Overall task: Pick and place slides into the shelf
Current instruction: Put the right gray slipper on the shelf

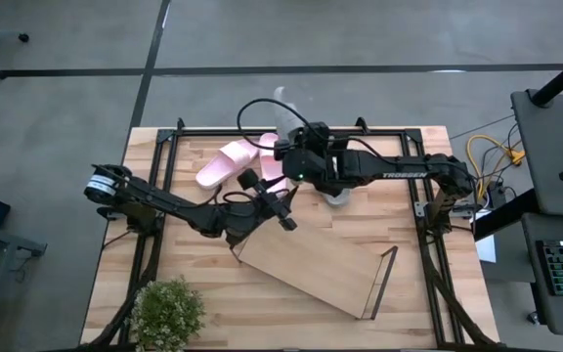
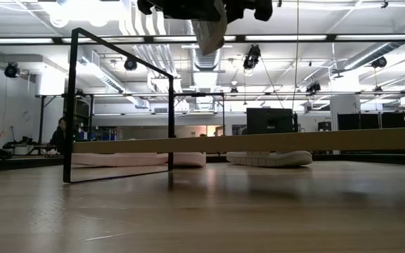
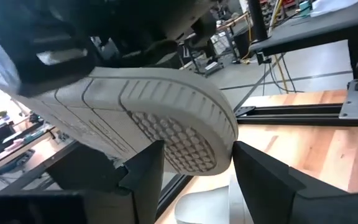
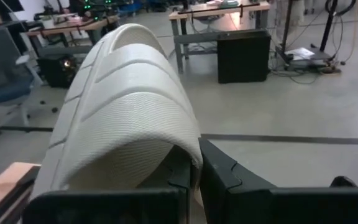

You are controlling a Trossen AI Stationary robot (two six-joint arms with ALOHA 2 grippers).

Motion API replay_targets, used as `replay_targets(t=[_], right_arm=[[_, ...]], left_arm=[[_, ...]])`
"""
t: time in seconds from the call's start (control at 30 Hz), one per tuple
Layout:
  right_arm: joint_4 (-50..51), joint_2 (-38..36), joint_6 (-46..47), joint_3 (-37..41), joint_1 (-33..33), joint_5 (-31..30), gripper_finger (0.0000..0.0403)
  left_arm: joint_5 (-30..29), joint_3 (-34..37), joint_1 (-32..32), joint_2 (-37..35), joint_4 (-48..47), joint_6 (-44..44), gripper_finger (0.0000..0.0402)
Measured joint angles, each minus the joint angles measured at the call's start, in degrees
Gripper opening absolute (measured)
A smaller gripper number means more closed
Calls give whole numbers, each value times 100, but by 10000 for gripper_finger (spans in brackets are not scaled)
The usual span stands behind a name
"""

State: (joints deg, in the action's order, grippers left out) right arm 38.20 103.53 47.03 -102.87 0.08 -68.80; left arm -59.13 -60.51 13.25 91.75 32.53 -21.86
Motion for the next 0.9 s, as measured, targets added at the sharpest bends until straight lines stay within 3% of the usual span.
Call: replay_targets(t=[0.4,0.57,0.9], right_arm=[[47,-6,144,0,-83,-652,8],[57,-175,420,0,-165,-532,8],[45,-546,1287,0,-296,-492,8]], left_arm=[[-702,18,0,-160,-191,-520,177],[-1171,149,-2,-167,-195,-894,177],[-1148,145,102,-167,-25,-1191,177]])
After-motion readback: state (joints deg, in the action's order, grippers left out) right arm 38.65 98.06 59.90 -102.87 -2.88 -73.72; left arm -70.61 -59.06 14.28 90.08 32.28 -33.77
